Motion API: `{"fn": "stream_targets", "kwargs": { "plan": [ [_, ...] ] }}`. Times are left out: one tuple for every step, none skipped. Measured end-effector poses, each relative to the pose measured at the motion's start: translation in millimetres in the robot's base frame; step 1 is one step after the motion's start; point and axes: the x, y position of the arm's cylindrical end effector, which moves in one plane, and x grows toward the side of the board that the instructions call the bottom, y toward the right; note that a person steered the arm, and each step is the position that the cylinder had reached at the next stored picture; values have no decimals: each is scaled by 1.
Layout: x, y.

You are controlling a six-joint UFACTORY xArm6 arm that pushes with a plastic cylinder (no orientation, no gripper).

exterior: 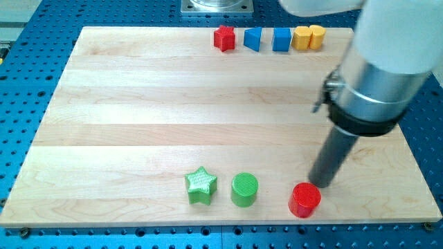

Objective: Move the green blocks parallel to the left of the red circle

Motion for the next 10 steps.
{"fn": "stream_targets", "kwargs": {
  "plan": [
    [0, -36],
    [-5, -78],
    [10, -110],
    [9, -110],
    [-7, -140],
    [-4, -193],
    [-11, -213],
    [-21, -200],
    [-29, -152],
    [-13, -156]
  ]
}}
